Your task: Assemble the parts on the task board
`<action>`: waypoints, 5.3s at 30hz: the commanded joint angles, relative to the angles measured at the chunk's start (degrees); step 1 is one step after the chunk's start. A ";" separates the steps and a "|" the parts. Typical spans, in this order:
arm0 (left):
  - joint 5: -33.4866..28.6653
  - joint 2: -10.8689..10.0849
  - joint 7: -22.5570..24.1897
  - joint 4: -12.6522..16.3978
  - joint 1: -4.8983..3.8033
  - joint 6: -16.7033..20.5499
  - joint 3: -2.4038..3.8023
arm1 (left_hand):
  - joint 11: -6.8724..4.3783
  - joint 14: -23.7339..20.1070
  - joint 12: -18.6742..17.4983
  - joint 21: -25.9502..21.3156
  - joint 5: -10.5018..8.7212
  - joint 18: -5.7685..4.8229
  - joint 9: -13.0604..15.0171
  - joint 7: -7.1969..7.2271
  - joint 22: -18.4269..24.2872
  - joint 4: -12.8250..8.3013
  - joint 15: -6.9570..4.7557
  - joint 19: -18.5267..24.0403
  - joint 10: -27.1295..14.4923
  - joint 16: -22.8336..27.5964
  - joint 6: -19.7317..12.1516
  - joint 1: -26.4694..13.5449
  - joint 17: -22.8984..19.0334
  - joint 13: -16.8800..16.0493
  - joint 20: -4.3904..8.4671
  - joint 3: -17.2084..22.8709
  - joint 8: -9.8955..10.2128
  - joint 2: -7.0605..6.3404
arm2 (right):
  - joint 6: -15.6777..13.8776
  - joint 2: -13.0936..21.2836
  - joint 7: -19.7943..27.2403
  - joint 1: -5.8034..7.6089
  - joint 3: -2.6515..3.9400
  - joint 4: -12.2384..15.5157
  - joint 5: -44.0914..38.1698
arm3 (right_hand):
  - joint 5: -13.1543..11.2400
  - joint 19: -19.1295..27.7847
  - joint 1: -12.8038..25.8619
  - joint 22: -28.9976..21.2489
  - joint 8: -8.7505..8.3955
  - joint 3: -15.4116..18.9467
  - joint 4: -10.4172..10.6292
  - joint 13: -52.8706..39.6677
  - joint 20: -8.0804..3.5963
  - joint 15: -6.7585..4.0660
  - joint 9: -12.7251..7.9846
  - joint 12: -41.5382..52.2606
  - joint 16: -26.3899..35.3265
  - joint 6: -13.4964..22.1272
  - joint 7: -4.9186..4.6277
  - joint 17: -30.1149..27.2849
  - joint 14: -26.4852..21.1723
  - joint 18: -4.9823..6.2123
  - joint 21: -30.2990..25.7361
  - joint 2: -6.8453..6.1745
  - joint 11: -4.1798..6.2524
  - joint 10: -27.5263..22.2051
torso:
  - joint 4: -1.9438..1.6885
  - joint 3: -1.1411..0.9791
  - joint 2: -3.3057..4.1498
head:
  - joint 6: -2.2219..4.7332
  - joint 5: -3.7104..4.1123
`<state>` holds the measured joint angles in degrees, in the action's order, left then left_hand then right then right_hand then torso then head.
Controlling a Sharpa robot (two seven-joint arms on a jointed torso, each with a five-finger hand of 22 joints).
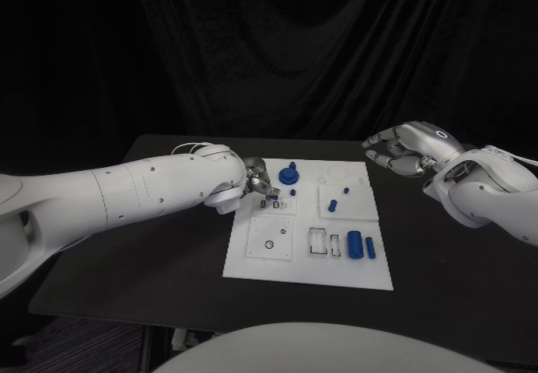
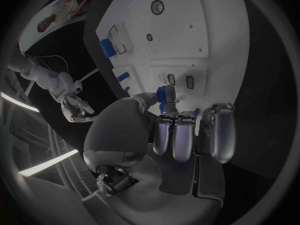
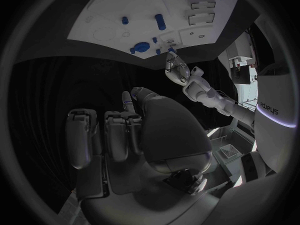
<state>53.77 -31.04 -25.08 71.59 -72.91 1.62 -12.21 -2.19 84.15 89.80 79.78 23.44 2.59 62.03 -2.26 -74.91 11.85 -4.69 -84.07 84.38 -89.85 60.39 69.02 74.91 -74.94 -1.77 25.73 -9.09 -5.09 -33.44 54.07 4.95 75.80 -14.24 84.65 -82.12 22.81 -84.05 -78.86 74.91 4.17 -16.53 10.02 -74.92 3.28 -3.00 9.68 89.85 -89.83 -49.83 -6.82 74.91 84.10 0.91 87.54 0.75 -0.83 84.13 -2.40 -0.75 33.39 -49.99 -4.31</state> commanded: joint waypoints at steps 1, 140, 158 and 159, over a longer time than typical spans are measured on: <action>2.72 0.37 -0.90 -0.06 -0.09 -0.54 0.05 | 0.13 5.85 0.20 -0.36 0.27 -0.05 -0.02 0.23 -11.73 -3.77 -0.11 -0.59 5.62 -0.15 -0.18 -0.56 15.09 -15.06 0.14 4.08 -0.12 0.23 | 0.09 0.04 -0.87 -0.11 0.05 -0.05 -0.10 | 0.27 -4.41 0.17 14.09 0.03 -0.38 -0.04 -15.08 0.45 0.47 -0.05 0.15 -0.17 -0.27 -0.09 15.09 5.90 -0.16 -0.17 -0.46 -0.36 5.87 | -0.01 0.02 0.04 | -0.01 0.01; 6.08 3.78 -3.15 -3.45 2.19 -4.30 0.05 | 1.84 5.85 0.20 -3.22 -17.82 0.55 -4.61 -1.46 -10.93 4.67 1.44 0.85 5.62 -0.15 -1.29 -13.78 15.09 -15.06 -1.37 -14.20 3.88 6.24 | 1.47 -0.31 -1.44 -0.12 0.05 -0.24 -0.10 | 0.30 -4.42 0.47 14.09 -0.09 -0.88 -0.38 -15.08 0.56 0.56 -0.23 0.15 -0.17 -0.32 -0.17 15.09 5.90 -0.16 -0.16 -0.51 -0.46 5.87 | -0.17 0.00 -0.08 | -0.01 -0.09; 6.08 2.68 0.82 -2.17 2.26 0.92 0.05 | 1.47 5.85 0.20 -2.75 -17.28 0.46 -0.23 -0.98 -11.07 4.52 1.16 0.55 5.62 -0.15 -2.15 -16.93 15.09 -15.06 -1.15 -19.49 0.01 9.33 | 1.97 -0.18 -1.63 -0.12 0.05 -0.16 -0.10 | 0.29 -4.39 0.52 14.08 -0.09 -0.89 -0.38 -15.08 0.57 0.57 -0.23 0.15 -0.17 -0.35 -0.18 15.09 5.90 -0.15 -0.20 -0.52 -0.47 5.87 | -0.25 0.00 -0.12 | -0.01 -0.11; 6.08 2.55 1.27 -1.96 2.26 1.45 0.05 | 1.42 5.85 0.20 -2.55 -16.73 0.42 0.17 -0.94 -11.13 4.35 1.11 0.44 5.62 -0.15 -2.32 -16.17 15.09 -15.06 -1.10 -19.81 -0.34 9.10 | 1.98 -0.16 -1.64 -0.12 0.05 -0.15 -0.10 | 0.29 -4.39 0.52 14.08 -0.09 -0.89 -0.38 -15.08 0.57 0.57 -0.23 0.15 -0.17 -0.35 -0.18 15.09 5.90 -0.15 -0.20 -0.52 -0.47 5.87 | -0.25 0.01 -0.13 | -0.01 -0.12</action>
<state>59.86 -28.45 -27.01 69.27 -70.75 -0.06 -12.21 -0.61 84.05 89.80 76.93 6.38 2.59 61.93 -3.29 -74.91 16.26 -3.57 -83.25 83.92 -89.85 58.32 52.08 74.91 -74.94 -2.99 6.23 -9.20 4.08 -31.78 53.82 4.45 75.79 -14.24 84.43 -82.12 22.81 -83.84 -78.55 74.93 4.17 -17.24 9.64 -74.92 3.49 -2.79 9.49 89.85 -89.83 -49.83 -6.82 74.91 83.90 0.91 87.54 0.45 -0.83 84.13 -2.61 -0.74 33.28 -49.99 -4.46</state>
